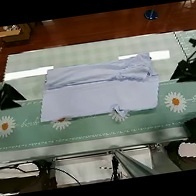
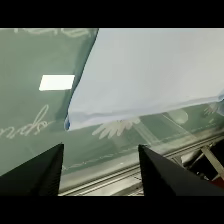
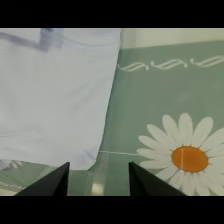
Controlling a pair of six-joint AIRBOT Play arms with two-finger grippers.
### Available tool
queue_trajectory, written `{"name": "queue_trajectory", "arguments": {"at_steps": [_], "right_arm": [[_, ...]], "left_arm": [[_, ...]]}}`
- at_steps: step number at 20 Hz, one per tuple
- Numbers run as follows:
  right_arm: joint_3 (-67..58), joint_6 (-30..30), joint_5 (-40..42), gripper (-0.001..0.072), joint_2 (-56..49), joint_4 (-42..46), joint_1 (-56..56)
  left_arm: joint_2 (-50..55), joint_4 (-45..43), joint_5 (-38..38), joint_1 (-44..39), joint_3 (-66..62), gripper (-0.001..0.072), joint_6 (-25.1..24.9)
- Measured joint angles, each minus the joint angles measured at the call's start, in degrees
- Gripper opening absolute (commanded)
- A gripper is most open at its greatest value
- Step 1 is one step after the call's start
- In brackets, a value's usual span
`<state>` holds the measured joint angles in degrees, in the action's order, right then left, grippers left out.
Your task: Fold the shirts.
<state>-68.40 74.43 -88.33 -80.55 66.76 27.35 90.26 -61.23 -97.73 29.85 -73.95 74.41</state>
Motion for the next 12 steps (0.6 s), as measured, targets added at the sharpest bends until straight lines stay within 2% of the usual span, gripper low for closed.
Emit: {"name": "queue_trajectory", "arguments": {"at_steps": [5, 11, 12], "right_arm": [[11.89, -4.15, 4.72, 0.0454, 5.7, -7.13, 3.48], [14.53, -5.84, 5.9, 0.0453, 7.06, -11.37, 4.22], [14.67, -5.92, 6.01, 0.0453, 7.13, -11.61, 4.22]], "left_arm": [[-3.28, 3.13, 5.68, 1.81, 16.59, 0.0628, -1.49], [-3.3, 5.55, 11.52, -1.09, 21.22, 0.0627, -0.61], [-3.02, 5.57, 12.15, -1.64, 21.42, 0.06, -0.42]]}}
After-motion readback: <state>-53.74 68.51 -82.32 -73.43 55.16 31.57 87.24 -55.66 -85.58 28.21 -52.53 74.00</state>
